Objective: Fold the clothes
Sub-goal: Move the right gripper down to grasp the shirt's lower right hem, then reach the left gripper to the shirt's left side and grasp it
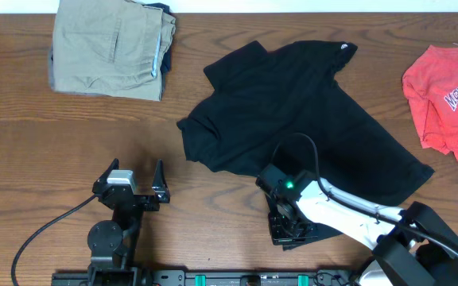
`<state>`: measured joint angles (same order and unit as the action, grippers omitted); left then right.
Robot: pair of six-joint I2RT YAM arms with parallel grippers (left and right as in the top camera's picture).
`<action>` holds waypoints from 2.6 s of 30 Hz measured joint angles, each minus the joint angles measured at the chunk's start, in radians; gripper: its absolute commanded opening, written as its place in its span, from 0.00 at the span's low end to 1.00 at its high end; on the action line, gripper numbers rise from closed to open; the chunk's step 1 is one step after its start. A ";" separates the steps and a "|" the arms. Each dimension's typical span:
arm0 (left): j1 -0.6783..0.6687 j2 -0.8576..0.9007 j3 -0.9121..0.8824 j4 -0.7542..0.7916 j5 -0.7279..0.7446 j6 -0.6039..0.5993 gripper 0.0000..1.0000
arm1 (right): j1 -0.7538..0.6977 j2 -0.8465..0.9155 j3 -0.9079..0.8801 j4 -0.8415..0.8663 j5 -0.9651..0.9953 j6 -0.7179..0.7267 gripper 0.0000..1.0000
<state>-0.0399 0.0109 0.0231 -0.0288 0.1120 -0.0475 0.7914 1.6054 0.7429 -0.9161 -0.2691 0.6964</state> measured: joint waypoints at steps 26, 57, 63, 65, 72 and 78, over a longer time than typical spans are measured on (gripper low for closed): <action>0.000 0.000 0.000 0.004 0.032 -0.070 0.98 | -0.112 -0.249 0.295 -0.199 0.248 -0.028 0.01; -0.009 0.721 0.658 -0.429 0.338 -0.230 0.98 | -0.111 -0.277 0.298 -0.167 0.248 -0.054 0.01; -0.023 1.038 0.801 -0.524 0.357 -0.206 0.98 | -0.111 -0.277 0.298 -0.167 0.243 -0.054 0.01; -0.023 1.107 0.802 -0.528 0.372 -0.243 0.98 | -0.111 -0.277 0.298 -0.167 0.241 -0.054 0.01; -0.023 1.336 0.802 -0.528 0.410 -0.363 0.98 | -0.111 -0.277 0.298 -0.168 0.240 -0.054 0.01; -0.023 1.465 0.802 -0.480 0.414 -0.384 0.98 | -0.111 -0.277 0.298 -0.167 0.240 -0.054 0.01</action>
<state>-0.0628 1.4761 0.8249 -0.5091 0.5255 -0.4313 0.6800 1.3281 1.0409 -1.0836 -0.0296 0.6426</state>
